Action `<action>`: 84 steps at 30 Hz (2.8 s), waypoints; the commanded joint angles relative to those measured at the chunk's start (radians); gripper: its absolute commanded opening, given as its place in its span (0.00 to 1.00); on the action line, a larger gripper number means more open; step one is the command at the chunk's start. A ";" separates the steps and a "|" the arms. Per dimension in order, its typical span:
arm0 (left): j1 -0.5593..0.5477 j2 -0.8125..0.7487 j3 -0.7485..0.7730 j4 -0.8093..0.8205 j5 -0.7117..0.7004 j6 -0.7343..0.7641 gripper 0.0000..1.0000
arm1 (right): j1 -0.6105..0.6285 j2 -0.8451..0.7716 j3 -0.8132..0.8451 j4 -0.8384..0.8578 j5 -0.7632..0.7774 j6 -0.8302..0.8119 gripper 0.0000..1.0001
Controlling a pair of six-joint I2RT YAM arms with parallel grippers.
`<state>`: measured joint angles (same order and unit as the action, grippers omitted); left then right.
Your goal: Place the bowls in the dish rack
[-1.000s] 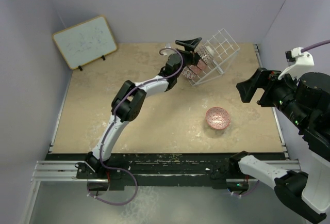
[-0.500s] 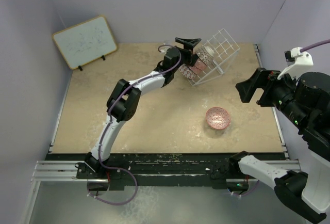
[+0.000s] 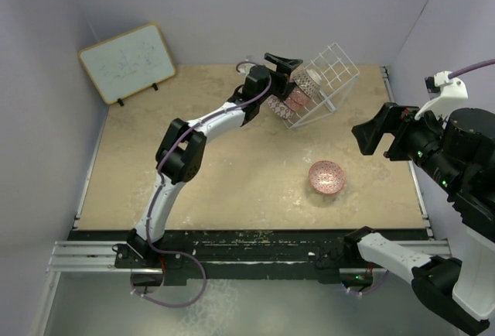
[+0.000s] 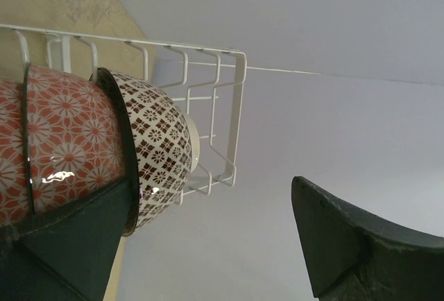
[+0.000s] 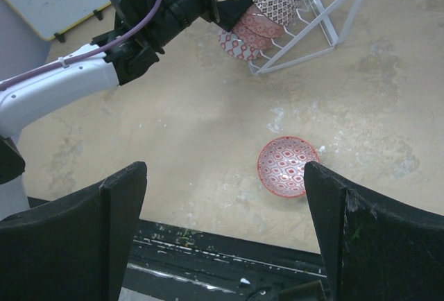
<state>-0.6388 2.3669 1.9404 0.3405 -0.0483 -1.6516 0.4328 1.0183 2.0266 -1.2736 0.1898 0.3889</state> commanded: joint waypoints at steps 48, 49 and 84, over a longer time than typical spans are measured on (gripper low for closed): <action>-0.531 -0.120 -0.005 -0.717 0.036 1.297 0.77 | 0.001 -0.018 0.053 0.088 -0.099 0.049 0.94; -0.538 -0.097 0.020 -0.730 0.028 1.309 0.77 | 0.001 -0.018 0.050 0.088 -0.100 0.049 0.94; -0.636 0.038 0.190 -0.787 -0.221 1.499 0.13 | 0.001 -0.055 0.028 0.088 -0.083 0.063 0.94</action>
<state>-1.2694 2.4725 2.1353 -0.4335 -0.2584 -0.1490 0.4328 0.9604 2.0548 -1.2205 0.1055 0.4427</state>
